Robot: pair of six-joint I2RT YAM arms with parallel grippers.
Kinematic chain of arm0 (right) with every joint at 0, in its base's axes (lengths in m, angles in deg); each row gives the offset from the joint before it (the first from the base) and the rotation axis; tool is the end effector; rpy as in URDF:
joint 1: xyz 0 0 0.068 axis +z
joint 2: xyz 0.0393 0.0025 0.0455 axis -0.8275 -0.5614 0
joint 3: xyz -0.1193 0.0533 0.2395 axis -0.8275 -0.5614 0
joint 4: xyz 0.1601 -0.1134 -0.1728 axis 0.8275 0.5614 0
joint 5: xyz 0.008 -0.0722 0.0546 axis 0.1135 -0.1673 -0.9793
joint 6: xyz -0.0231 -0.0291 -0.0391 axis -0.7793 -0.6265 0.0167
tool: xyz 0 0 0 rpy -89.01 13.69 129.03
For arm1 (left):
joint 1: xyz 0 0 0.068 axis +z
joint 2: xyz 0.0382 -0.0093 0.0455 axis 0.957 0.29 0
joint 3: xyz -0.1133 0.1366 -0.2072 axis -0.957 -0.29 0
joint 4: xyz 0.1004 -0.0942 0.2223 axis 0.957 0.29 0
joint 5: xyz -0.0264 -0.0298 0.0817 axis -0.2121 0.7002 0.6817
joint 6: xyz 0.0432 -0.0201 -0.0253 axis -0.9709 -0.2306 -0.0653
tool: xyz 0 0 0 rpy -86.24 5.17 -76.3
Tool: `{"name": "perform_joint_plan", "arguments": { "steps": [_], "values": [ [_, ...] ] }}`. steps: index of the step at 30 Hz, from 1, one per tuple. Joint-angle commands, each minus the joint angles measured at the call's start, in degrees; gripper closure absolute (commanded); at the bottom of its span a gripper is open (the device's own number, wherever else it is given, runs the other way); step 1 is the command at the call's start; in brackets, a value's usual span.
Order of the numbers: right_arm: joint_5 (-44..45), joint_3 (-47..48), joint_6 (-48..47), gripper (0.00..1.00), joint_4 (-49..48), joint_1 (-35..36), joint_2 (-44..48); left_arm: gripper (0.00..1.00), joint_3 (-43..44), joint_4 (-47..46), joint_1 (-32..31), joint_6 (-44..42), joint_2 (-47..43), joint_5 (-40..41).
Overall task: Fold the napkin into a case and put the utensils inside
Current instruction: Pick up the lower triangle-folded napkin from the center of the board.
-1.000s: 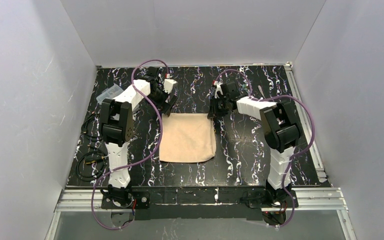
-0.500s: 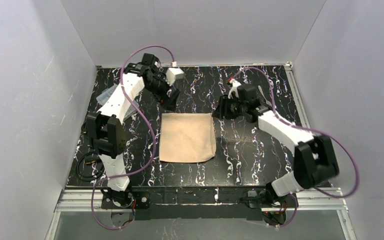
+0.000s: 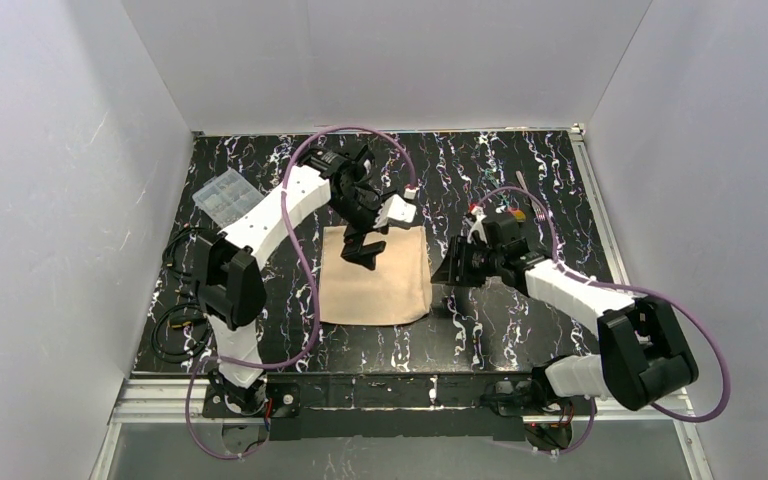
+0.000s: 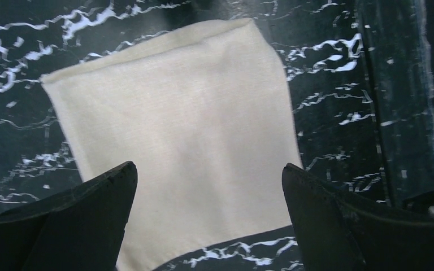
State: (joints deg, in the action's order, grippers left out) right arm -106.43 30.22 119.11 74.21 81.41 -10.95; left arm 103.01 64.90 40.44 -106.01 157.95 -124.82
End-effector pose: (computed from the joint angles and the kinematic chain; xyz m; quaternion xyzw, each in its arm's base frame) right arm 0.2333 0.1259 0.1938 -0.0286 0.9049 0.3336 0.2628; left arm 0.3025 -0.2215 0.3002 0.7486 0.5531 -0.2790 0.2365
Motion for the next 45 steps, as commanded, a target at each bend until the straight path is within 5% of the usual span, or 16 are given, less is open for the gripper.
{"name": "perform_joint_plan", "arguments": {
  "steps": [1, 5, 11, 12, 14, 15, 21, 27, 30, 37, 45],
  "values": [
    [-2.1, -3.4, 1.4, 0.42, -5.0, -0.1, 6.0, 0.01, 5.5, -1.1, 0.1, -6.6, 4.0, -0.7],
    [-2.7, -5.7, 6.0, 0.47, -9.9, -0.7, 4.4, 0.02, 6.9, -4.3, -1.4, -13.8, 7.5, 0.9],
    [-3.1, -5.7, 10.0, 0.66, -15.1, -1.0, -1.0, 0.09, 23.0, -6.0, -2.8, -3.8, 21.3, 1.4],
    [-2.9, -5.9, 10.5, 0.68, -15.8, -1.1, -1.5, 0.19, 26.6, -5.3, -2.8, -1.7, 23.9, 1.5],
    [-3.3, -6.2, 11.3, 0.70, -17.5, -1.1, -2.4, 0.59, 32.9, -3.5, -2.9, 1.9, 28.6, 1.4],
    [-3.3, -6.4, 11.5, 0.71, -18.0, -1.2, -2.8, 0.69, 34.7, -3.8, -2.9, 4.0, 30.2, 1.7],
    [-4.3, -6.2, 11.4, 0.76, -17.9, -1.2, -6.0, 0.63, 33.7, -4.0, -3.0, 8.4, 32.7, 0.0],
    [-5.5, -6.0, 8.9, 0.79, -12.8, -1.3, -7.8, 0.59, 24.1, 0.7, -3.3, -1.7, 26.1, -5.7],
    [-5.3, -6.8, 7.8, 0.79, -10.9, -1.2, -6.9, 0.57, 19.7, -4.9, -3.7, -1.2, 24.9, -1.2],
    [-5.6, -7.2, 7.5, 0.80, -11.0, -0.3, -7.3, 0.58, 33.3, -8.0, -3.2, 9.1, 34.3, 3.4],
    [-6.2, -8.5, 8.7, 0.81, -12.7, 0.7, -7.9, 0.62, 31.3, -11.0, -2.9, 10.3, 35.4, 3.6]
  ]
}}
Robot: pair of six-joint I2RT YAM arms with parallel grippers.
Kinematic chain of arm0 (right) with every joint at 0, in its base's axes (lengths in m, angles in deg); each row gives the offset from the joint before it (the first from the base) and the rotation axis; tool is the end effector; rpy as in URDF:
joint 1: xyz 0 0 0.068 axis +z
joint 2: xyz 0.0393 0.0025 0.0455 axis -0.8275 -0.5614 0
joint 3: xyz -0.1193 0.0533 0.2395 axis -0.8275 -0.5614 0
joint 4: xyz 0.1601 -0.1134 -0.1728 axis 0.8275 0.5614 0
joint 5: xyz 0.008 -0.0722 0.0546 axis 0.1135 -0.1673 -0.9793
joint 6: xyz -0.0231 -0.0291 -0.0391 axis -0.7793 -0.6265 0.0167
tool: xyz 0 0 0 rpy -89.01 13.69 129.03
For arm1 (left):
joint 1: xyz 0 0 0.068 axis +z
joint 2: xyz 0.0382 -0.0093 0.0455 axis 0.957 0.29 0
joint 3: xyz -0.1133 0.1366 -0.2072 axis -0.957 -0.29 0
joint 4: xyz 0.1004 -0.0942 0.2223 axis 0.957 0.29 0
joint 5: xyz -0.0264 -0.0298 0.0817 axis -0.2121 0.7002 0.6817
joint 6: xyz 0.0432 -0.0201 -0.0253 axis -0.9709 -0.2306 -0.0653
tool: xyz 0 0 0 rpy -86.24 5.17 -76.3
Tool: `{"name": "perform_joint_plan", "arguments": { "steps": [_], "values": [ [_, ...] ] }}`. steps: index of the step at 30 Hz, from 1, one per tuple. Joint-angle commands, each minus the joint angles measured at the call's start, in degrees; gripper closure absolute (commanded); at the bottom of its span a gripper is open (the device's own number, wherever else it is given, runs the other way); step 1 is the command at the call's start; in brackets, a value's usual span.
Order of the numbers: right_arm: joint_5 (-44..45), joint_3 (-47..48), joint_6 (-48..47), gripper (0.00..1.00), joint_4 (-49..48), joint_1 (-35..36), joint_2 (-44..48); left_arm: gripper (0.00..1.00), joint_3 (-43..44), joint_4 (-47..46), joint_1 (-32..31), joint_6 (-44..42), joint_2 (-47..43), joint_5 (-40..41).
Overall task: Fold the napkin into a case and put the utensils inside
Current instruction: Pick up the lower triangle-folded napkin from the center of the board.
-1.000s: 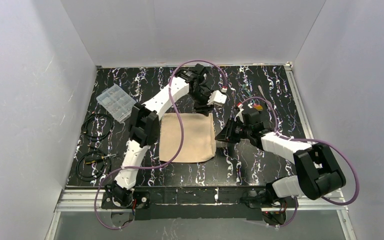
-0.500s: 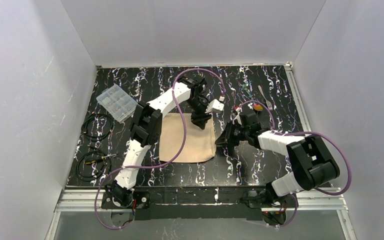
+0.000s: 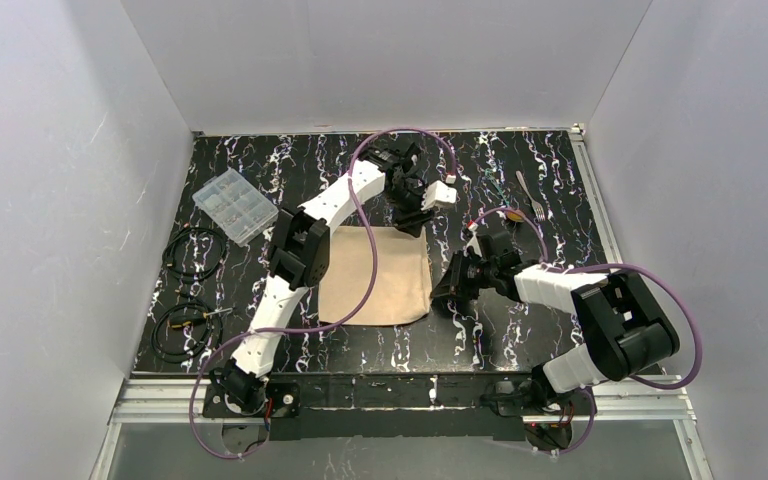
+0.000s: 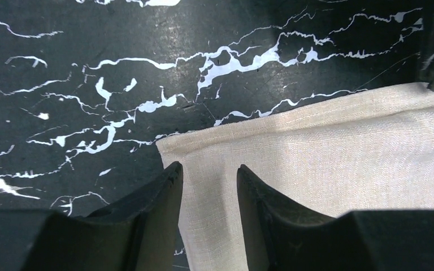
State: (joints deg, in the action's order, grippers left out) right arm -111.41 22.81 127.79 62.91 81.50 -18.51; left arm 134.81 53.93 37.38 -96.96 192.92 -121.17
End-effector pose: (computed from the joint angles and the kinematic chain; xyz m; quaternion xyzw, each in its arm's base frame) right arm 0.2267 0.1264 0.1399 0.0296 0.9095 0.3703 0.1867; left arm 0.4103 -0.3216 0.2019 0.7286 0.5784 -0.2563 0.2627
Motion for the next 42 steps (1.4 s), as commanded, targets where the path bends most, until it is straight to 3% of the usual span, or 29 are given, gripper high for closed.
{"name": "perform_joint_plan", "arguments": {
  "steps": [1, 11, 22, 29, 39, 42],
  "values": [
    [-1.2, -1.2, 0.4, 0.81, -1.8, 0.9, -0.3, 0.63, -0.8, 0.0, 0.2, 1.3, 0.6, 0.0],
    [-0.7, -1.8, 1.4, 0.83, -2.8, 3.2, -0.6, 0.61, -1.4, -8.6, 0.5, 9.6, 1.2, 2.5],
    [-0.1, -0.9, 0.6, 0.84, -1.3, 3.2, 0.2, 0.62, -1.6, -5.5, 1.2, 10.4, 2.2, 1.7],
    [-0.3, -0.6, 0.6, 0.83, -1.0, 3.1, 0.8, 0.76, -0.9, -5.5, 1.2, 12.2, 3.3, 0.1],
    [-2.1, 0.8, 1.7, 0.74, -1.5, 3.2, 0.1, 0.83, -1.3, -5.6, 1.2, 13.0, 4.4, 0.4],
    [-2.0, 0.3, 2.1, 0.75, -2.4, 3.2, -0.3, 0.94, -1.1, -5.7, 1.2, 13.8, 4.9, 1.2]
  ]
}}
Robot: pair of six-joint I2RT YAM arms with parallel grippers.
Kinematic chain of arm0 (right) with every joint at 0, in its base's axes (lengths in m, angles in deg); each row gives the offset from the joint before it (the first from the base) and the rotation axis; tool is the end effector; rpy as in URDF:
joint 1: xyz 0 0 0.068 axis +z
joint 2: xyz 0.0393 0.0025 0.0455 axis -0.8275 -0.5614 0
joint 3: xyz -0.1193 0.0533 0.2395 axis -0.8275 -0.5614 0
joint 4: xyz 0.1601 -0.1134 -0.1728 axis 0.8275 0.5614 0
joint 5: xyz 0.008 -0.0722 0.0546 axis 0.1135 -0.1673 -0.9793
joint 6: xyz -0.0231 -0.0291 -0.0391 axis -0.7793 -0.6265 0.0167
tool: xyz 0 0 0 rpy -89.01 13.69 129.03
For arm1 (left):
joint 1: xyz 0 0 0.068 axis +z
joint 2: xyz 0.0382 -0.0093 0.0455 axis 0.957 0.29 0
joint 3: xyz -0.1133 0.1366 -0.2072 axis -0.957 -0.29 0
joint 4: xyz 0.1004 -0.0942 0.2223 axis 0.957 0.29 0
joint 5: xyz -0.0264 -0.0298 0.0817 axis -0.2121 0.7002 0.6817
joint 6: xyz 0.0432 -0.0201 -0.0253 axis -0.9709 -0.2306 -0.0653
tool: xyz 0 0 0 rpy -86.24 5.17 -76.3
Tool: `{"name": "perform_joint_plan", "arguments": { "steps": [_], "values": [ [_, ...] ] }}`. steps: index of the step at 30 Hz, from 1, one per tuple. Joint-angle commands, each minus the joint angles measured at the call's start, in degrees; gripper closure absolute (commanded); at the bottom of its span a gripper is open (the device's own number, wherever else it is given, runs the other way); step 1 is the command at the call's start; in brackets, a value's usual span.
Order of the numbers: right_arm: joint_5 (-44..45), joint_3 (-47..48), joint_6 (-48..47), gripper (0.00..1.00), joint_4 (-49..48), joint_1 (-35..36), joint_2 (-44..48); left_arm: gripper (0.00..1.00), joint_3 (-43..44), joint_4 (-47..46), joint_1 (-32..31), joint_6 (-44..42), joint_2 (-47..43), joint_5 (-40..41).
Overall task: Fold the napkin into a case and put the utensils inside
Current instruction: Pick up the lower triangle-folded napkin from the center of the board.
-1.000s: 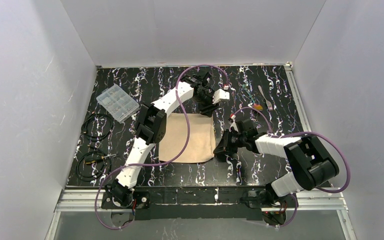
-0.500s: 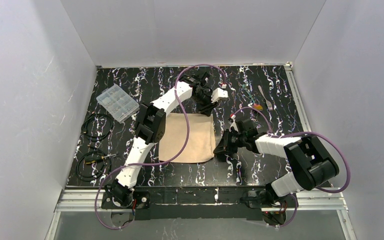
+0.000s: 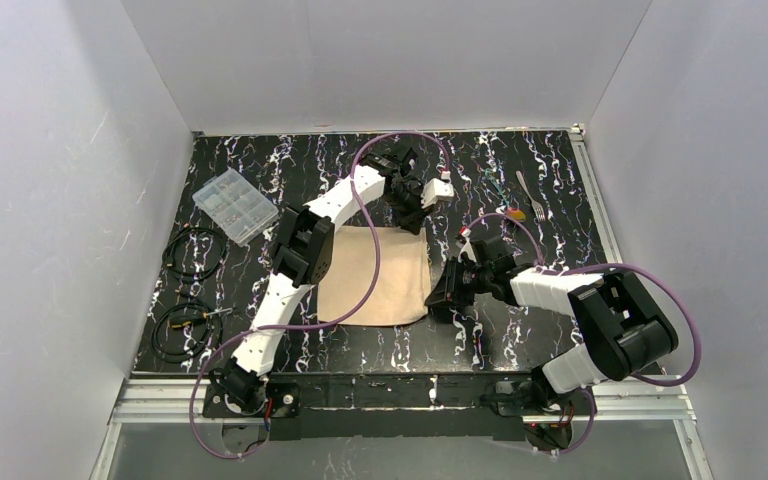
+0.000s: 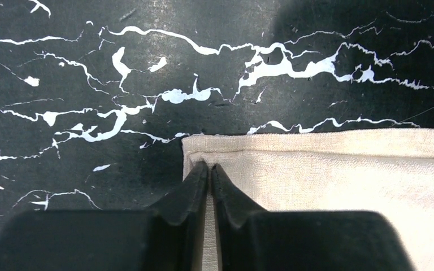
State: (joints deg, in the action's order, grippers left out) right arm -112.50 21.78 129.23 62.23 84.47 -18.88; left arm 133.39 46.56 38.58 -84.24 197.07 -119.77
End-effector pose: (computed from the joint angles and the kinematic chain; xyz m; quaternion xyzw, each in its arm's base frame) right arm 0.2166 0.1368 0.1347 0.0155 0.9102 0.3810 0.1618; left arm 0.4296 -0.3208 0.1630 0.6549 0.6612 -0.2675 0.2497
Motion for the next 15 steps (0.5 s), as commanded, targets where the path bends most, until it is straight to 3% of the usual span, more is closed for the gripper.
{"name": "perform_joint_plan", "arguments": {
  "steps": [1, 7, 15],
  "values": [
    [-1.0, 1.2, 0.8, 0.76, -1.9, 0.3, -0.1, 1.00, 0.3, 1.5, -0.1, 1.5, 0.9, 0.3],
    [0.3, 1.6, -0.2, 0.78, 0.3, 1.7, -0.7, 1.00, 0.6, -0.2, -0.2, 5.5, 1.4, 3.4],
    [2.2, 0.9, -2.7, 0.69, 5.6, 2.5, 2.5, 1.00, 0.2, -4.3, -0.2, 12.0, 1.9, 6.9]
  ]
}}
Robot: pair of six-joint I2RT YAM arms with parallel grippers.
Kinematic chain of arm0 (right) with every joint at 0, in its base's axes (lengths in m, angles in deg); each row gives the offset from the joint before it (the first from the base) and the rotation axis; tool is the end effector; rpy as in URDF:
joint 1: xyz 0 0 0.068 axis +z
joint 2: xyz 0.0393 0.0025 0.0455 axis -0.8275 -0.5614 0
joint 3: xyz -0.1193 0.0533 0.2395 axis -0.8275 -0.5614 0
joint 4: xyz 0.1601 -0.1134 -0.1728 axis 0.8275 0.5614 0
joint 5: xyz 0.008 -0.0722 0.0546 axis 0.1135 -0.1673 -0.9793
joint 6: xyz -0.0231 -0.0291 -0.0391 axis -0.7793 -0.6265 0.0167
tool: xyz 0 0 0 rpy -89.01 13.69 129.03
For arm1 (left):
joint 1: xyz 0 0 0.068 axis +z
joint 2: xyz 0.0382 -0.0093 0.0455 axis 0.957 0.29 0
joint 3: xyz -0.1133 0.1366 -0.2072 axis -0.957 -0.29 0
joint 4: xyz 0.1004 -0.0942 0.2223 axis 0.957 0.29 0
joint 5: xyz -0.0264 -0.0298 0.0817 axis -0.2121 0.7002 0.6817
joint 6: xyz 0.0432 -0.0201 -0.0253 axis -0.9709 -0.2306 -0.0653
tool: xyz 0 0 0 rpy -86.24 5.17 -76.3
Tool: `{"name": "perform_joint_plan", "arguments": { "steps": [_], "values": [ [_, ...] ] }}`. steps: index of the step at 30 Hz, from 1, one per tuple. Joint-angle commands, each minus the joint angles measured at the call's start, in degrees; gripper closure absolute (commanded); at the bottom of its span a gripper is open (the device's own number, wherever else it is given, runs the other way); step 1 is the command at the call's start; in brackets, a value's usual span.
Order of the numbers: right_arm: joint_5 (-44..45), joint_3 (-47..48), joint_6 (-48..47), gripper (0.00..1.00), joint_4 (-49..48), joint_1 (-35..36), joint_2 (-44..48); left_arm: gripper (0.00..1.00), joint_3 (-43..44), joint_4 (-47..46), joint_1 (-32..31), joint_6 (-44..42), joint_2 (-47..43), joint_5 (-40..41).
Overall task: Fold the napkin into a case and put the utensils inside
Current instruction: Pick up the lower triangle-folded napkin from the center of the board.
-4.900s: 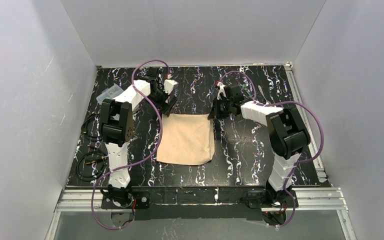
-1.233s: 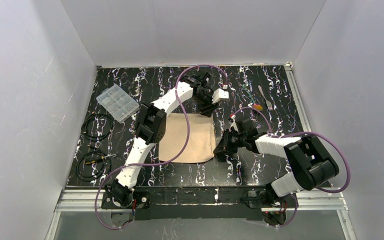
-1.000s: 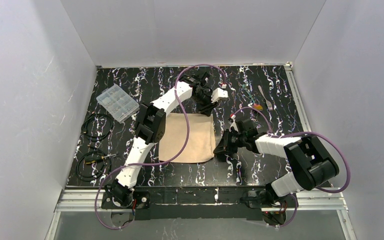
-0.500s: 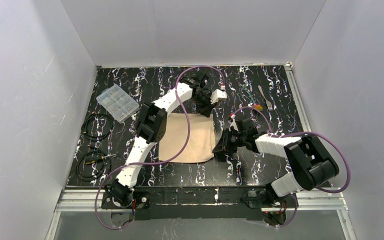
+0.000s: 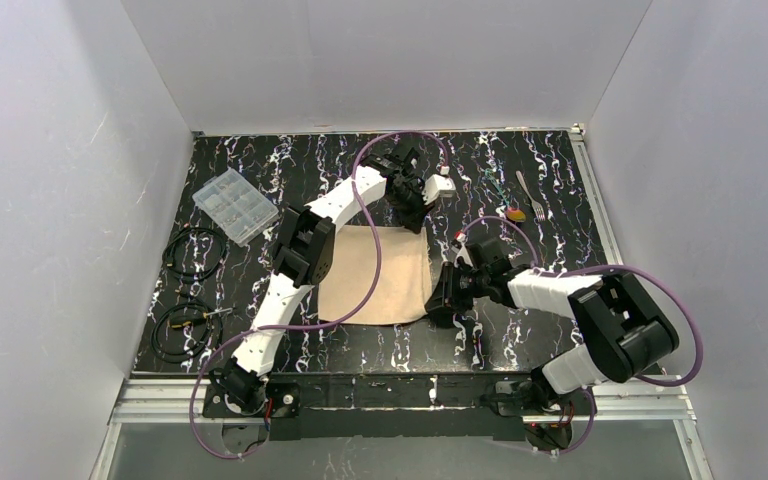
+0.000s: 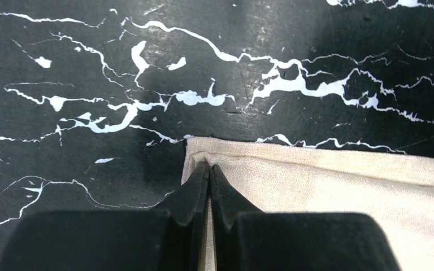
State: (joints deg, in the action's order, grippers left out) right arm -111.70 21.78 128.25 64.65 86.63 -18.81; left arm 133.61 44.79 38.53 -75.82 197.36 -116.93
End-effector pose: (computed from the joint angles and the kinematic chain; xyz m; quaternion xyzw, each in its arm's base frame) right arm 0.2087 0.1429 0.1319 -0.0019 0.9182 0.3683 0.1458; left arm 0.4334 -0.3222 0.1622 0.6057 0.7110 -0.2607 0.2441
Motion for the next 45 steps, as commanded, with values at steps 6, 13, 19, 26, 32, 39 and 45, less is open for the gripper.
{"name": "perform_joint_plan", "arguments": {
  "steps": [6, 13, 19, 26, 32, 39, 45],
  "values": [
    [3.0, 7.0, -5.7, 0.63, 10.9, -0.8, 3.5, 1.00, -1.5, -4.3, 0.0, 4.9, 0.7, 3.9],
    [3.1, 12.4, -6.2, 0.82, 12.5, -4.3, 1.9, 1.00, -3.7, -4.6, 0.7, 4.3, -1.1, 2.5],
    [0.6, 11.8, -6.0, 0.68, 10.2, -6.0, 2.9, 1.00, -4.2, -4.7, 0.7, 4.4, -1.5, 1.6],
    [-8.4, 5.6, -4.6, 0.49, -4.5, -5.9, 2.8, 1.00, -3.7, -4.8, 0.7, 5.2, -1.0, 2.3],
    [-8.6, 3.3, -5.3, 0.49, -4.5, -5.7, 1.4, 1.00, -3.4, -5.3, 0.7, 7.1, -0.7, 2.9],
    [-5.8, 0.3, -5.3, 0.50, -3.8, -4.5, 1.8, 1.00, -2.2, -5.8, 1.0, 8.4, -0.4, 3.3],
    [-2.0, 1.6, -7.9, 0.48, -0.9, -1.4, 2.3, 1.00, -1.6, -5.8, 1.2, 8.7, -0.1, 3.6]
  ]
}}
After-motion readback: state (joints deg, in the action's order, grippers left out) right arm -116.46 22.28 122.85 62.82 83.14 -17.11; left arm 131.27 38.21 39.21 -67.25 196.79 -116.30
